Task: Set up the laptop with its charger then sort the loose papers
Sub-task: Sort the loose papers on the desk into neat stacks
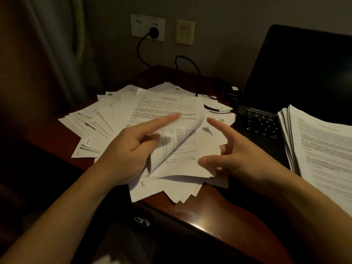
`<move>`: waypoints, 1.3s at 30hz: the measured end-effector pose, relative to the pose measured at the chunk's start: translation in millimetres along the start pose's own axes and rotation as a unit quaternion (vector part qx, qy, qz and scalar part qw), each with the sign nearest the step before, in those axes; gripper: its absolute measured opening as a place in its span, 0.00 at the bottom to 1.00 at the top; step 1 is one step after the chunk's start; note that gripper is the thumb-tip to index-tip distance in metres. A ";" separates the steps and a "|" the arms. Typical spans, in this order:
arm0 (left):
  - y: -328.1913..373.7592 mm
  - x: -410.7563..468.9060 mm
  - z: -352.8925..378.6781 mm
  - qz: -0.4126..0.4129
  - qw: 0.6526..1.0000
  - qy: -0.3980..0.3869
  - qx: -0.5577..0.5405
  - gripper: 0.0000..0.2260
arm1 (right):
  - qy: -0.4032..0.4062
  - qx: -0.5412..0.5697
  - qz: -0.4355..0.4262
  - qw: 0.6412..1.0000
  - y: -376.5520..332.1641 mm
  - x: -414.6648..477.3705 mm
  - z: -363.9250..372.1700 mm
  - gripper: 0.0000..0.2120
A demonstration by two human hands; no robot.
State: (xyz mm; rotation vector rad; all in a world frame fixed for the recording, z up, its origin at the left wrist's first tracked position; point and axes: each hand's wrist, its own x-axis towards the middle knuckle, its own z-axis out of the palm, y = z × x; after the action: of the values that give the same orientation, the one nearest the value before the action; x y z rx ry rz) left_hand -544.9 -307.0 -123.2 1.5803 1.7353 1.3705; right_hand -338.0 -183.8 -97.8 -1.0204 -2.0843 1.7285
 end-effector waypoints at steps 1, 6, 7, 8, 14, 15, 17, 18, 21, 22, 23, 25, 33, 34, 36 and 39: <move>-0.8 -0.1 -0.4 0.002 1.000 -0.016 0.005 0.23 | 0.014 -0.014 -0.007 1.000 -0.4 0.1 1.6 0.49; -0.3 -2.3 -0.7 0.036 0.991 -0.088 0.099 0.25 | 0.087 -0.066 -0.034 0.993 1.0 3.8 14.2 0.48; -0.1 -1.8 -1.0 0.039 0.990 -0.082 0.104 0.26 | 0.095 -0.063 -0.037 0.993 1.4 4.3 15.7 0.47; 0.4 -1.7 -1.0 0.038 0.992 -0.075 0.094 0.25 | 0.098 -0.062 -0.038 0.993 2.5 5.1 15.3 0.47; 6.0 -2.2 3.5 0.041 0.999 -0.006 0.024 0.24 | 0.040 -0.071 -0.011 0.997 -3.3 -0.6 0.1 0.49; 7.2 -2.4 3.0 0.052 0.998 -0.002 0.044 0.25 | 0.040 -0.066 -0.012 0.997 -3.8 -1.0 0.6 0.49; 4.5 -2.5 0.6 0.059 0.996 -0.017 0.067 0.26 | 0.051 -0.062 -0.012 0.997 -2.8 0.1 3.9 0.48; 3.6 -2.8 0.4 0.055 0.995 -0.034 0.071 0.24 | 0.059 -0.063 -0.012 0.996 -1.6 1.5 6.1 0.48; 2.9 -4.8 1.0 0.039 0.993 -0.070 0.083 0.18 | 0.099 -0.087 -0.024 0.991 0.8 4.8 13.1 0.48; 1.3 -5.2 1.1 0.040 0.992 -0.072 0.099 0.20 | 0.111 -0.092 -0.033 0.989 1.8 5.7 14.9 0.48; -0.4 -5.0 1.0 0.043 0.991 -0.070 0.110 0.21 | 0.119 -0.095 -0.039 0.988 2.4 6.0 16.2 0.48; -0.7 -3.0 0.7 0.041 0.992 -0.063 0.101 0.20 | 0.121 -0.102 -0.040 0.987 3.6 6.2 15.2 0.47; -2.2 -3.1 0.5 0.047 0.996 -0.015 0.071 0.26 | 0.062 -0.078 0.001 0.995 -3.0 0.2 3.2 0.47; -3.5 -3.2 -0.6 0.051 0.995 -0.028 0.081 0.27 | 0.069 -0.076 0.002 0.995 -2.0 1.2 4.4 0.47; -3.2 -3.6 -1.0 0.037 0.994 -0.064 0.084 0.21 | 0.085 -0.085 0.003 0.993 -0.8 2.6 8.2 0.47; -0.8 -4.2 1.2 0.026 0.988 -0.097 0.118 0.22 | 0.115 -0.094 -0.013 0.989 0.8 4.9 14.0 0.48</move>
State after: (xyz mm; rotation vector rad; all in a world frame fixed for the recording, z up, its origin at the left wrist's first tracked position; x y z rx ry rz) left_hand -543.2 -310.3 -125.7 1.8291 1.7995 1.0244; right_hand -349.6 -191.2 -103.5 -1.1762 -2.1293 1.3480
